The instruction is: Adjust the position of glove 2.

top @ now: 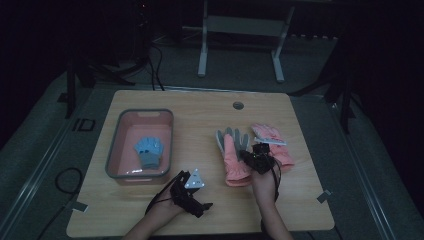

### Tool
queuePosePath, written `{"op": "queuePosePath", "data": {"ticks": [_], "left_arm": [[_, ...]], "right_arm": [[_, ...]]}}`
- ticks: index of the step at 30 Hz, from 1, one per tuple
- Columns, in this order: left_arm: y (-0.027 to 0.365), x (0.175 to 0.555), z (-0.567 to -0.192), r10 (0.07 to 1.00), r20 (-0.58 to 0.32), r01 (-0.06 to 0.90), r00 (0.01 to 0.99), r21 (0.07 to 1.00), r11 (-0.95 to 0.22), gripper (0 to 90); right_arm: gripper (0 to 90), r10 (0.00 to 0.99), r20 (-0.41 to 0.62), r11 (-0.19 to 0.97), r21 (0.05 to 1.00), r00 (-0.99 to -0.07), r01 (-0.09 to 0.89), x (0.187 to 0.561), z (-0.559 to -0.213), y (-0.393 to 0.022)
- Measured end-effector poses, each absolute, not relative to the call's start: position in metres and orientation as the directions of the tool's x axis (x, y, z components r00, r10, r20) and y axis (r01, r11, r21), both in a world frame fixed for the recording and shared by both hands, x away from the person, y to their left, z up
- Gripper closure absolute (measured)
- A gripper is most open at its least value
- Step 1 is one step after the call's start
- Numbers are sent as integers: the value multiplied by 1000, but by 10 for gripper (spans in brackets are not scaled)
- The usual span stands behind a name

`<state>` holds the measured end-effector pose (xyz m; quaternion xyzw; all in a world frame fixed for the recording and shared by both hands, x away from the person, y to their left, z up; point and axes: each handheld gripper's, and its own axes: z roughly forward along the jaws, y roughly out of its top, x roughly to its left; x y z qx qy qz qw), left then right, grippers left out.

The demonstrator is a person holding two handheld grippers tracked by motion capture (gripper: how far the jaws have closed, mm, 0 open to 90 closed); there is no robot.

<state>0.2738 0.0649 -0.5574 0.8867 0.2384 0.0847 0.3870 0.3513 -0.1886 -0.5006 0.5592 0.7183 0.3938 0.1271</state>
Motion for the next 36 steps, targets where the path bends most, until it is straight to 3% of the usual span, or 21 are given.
{"op": "queuePosePath", "data": {"ticks": [8,13,17,24,32,36], "left_arm": [[65,275,-558,486,-35,357,873,726,-588,0],[64,274,-559,481,-30,353,876,720,-597,0],[64,273,-559,477,-35,352,878,722,-596,0],[64,272,-558,479,-32,347,877,731,-587,0],[64,272,-558,472,-32,345,881,727,-594,0],[64,271,-559,467,-34,343,884,725,-597,0]], "right_arm": [[869,918,257,55,671,-301,740,354,-527,-189],[809,922,245,57,678,-298,733,354,-529,-188],[692,918,243,61,696,-315,715,352,-520,-190],[650,907,162,150,737,-388,659,360,-498,-206],[621,910,59,231,748,-409,622,380,-478,-244],[610,900,56,253,740,-432,623,393,-473,-267]]}}
